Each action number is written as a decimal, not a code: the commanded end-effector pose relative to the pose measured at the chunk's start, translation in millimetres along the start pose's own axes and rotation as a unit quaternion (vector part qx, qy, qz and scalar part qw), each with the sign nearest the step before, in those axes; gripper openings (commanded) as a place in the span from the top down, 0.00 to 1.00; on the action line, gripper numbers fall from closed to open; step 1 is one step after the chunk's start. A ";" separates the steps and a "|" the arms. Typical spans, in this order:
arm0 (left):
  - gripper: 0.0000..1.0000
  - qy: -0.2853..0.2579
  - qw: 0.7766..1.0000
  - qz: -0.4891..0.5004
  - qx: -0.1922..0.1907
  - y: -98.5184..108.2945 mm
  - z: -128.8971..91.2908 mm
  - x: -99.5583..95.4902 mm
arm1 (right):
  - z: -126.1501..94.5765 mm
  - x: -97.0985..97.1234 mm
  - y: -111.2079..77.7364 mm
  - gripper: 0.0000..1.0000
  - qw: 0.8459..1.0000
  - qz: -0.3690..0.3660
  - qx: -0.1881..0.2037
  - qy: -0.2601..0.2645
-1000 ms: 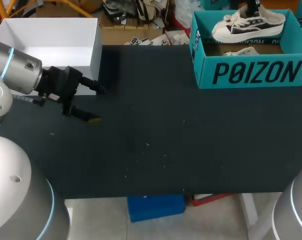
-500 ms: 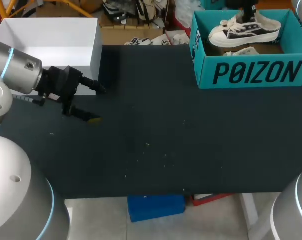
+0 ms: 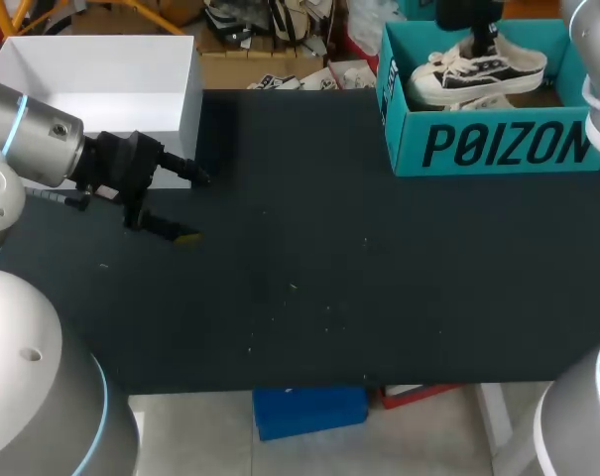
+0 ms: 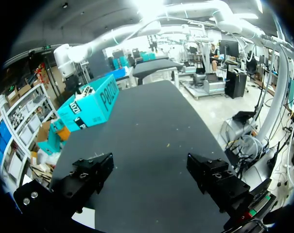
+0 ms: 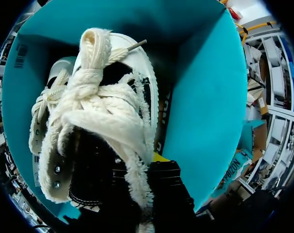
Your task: Take the shoe out of the shoebox, open the shoe tongue, remove and reinsert the insole, then place the shoe into the shoebox
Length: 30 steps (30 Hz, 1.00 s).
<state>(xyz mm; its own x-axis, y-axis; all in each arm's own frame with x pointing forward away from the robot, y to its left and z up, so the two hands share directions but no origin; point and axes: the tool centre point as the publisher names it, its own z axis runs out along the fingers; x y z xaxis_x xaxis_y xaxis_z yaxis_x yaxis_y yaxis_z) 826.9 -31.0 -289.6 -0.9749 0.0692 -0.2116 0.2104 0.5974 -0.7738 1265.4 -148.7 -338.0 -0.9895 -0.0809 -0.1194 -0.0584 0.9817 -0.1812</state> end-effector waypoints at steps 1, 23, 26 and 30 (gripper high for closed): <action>0.00 -0.002 1.000 0.001 -0.001 0.1 0.9 1.4 | 10.6 -8.3 4.2 1.00 1.000 0.003 0.001 0.004; 0.00 -0.002 1.000 0.001 -0.001 0.1 0.9 1.4 | 30.3 -4.1 2.7 0.00 1.000 0.022 0.010 0.009; 0.00 -0.002 1.000 0.001 -0.001 0.1 0.9 1.4 | 27.1 -2.8 -0.2 0.00 1.000 0.026 0.012 0.010; 0.00 -0.002 1.000 0.001 -0.001 0.1 0.9 1.4 | 21.7 -3.6 -5.8 0.30 0.999 0.030 0.018 0.010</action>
<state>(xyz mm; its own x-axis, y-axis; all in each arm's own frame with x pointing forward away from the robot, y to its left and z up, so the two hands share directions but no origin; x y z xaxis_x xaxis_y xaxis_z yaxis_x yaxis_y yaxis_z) 826.9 -31.0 -289.6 -0.9749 0.0692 -0.2116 0.2104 0.5974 -0.7739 1266.0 -156.5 -363.8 -0.9914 -0.0226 -0.1285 0.0044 0.9786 -0.2059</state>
